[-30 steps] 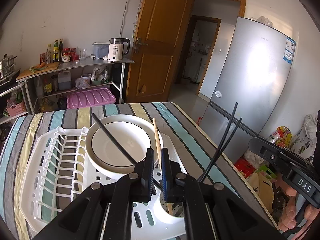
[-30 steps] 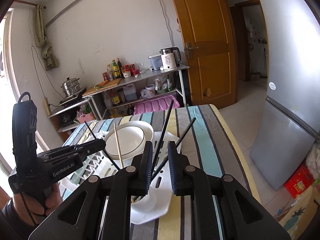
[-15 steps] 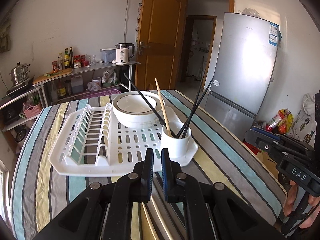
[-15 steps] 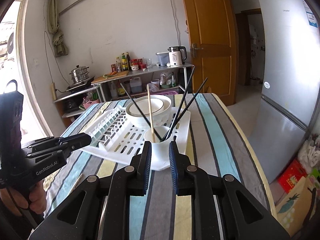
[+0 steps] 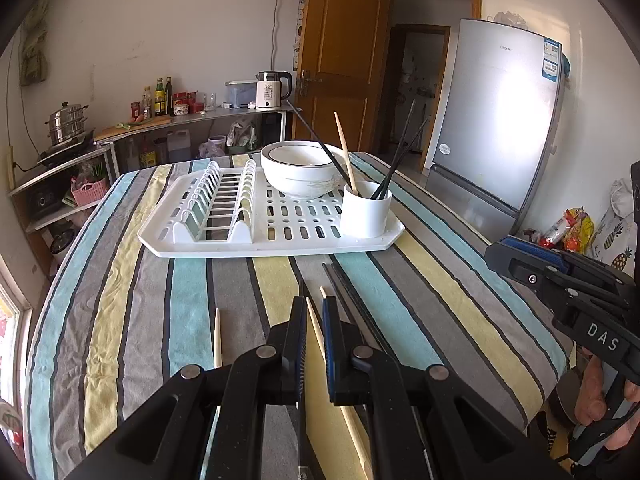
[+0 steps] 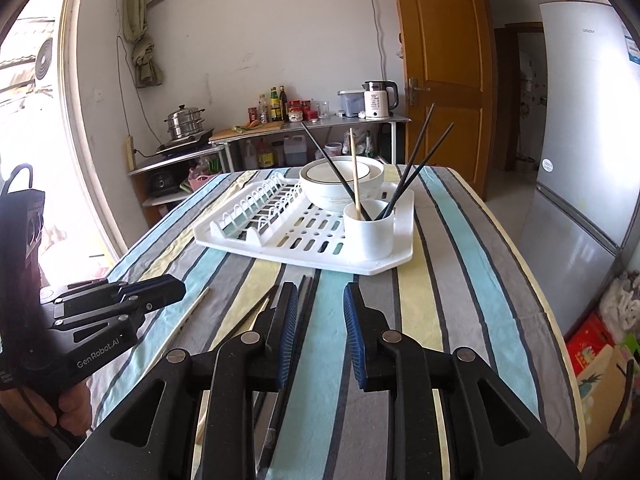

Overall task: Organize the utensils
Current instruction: 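Move both open tools back toward the remaining chopsticks on the cloth, then grasp a wooden chopstick with the left tool while the right tool grasps a black chopstick, then lift both held chopsticks and carry them above the white cup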

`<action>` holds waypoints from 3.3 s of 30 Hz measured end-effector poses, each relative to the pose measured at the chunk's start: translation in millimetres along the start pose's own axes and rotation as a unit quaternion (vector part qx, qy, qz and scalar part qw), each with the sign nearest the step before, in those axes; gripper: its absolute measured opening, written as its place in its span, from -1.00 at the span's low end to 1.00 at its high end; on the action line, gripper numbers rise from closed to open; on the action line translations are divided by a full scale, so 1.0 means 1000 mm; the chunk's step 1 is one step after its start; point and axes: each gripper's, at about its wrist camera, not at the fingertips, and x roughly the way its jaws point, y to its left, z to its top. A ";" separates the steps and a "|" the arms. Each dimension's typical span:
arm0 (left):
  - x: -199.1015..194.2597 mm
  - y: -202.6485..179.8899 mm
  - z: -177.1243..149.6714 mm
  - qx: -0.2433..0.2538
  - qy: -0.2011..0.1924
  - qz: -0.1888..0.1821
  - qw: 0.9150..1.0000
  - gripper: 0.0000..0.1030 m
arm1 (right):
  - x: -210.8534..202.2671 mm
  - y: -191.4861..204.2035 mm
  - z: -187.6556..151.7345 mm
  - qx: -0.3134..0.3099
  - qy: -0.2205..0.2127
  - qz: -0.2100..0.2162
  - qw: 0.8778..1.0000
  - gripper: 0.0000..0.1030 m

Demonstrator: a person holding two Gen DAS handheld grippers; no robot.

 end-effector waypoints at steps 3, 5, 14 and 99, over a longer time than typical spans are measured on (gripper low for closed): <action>-0.003 0.002 -0.005 -0.002 0.003 0.000 1.000 -0.86 | 0.000 0.003 -0.004 -0.002 0.004 0.002 1.000 -0.52; -0.003 0.004 -0.006 -0.005 0.005 0.001 1.000 -0.86 | 0.001 0.004 -0.006 -0.001 0.006 0.005 1.000 -0.52; -0.001 0.022 -0.019 -0.015 0.020 0.021 0.999 -0.77 | 0.008 0.004 -0.016 0.000 0.018 0.015 1.000 -0.52; -0.012 0.058 0.043 -0.025 -0.001 0.024 0.999 -0.89 | 0.038 0.015 0.050 -0.002 0.011 0.086 0.996 -0.92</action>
